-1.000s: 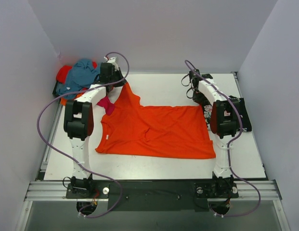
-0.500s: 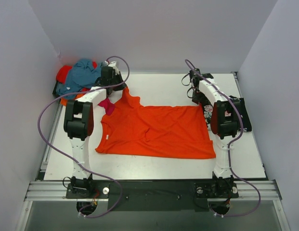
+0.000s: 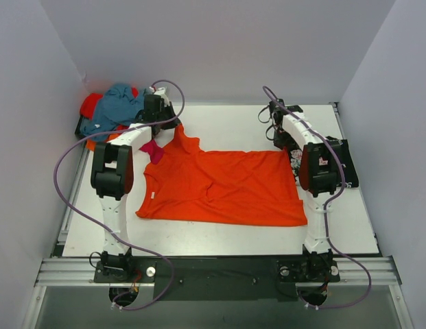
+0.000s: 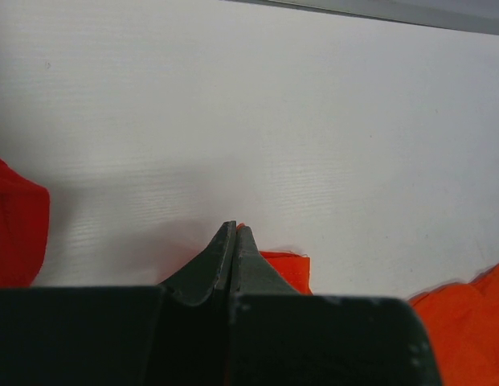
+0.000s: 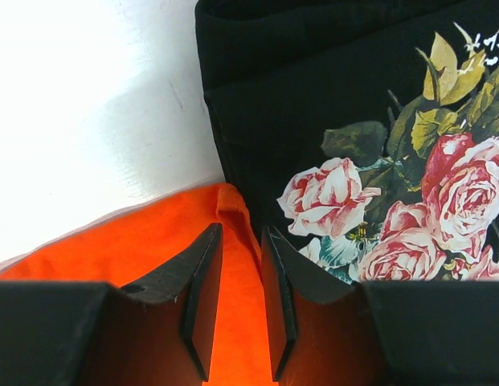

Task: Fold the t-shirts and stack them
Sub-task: Grap the side of the flattened tshirt furthest away from the robot with both arms

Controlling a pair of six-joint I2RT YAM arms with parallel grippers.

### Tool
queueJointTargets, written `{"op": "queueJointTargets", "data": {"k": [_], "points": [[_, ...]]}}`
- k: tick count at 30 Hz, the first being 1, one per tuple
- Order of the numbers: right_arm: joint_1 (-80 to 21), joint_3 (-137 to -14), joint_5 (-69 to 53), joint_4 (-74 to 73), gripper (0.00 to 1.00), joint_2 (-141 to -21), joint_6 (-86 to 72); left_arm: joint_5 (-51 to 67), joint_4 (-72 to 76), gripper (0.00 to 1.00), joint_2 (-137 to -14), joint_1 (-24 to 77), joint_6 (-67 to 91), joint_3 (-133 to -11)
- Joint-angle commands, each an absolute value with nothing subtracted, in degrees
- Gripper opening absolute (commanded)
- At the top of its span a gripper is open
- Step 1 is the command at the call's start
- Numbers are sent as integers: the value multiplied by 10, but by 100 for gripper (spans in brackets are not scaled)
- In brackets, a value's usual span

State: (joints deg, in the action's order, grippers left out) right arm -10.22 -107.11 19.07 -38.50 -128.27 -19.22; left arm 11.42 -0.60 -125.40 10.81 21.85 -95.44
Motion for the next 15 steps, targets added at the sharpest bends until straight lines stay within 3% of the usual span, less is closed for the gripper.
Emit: {"op": "queueJointTargets", "data": {"k": [1,6,11,15], "points": [[-105,-1090,200,-414,23,-1300,-191,127,11,0,-1233,107,214,-970],[-105,-1090,198,-415,21,-1303,-193,127,10,0,-1237,107,214,-971],[-106,-1092,207,-415,4,-1296,-190,127,8,0,-1235,107,213,-974],[-109,-1092,213,-416,5,-1287,-185,127,7,0,-1232,108,212,-974]]}}
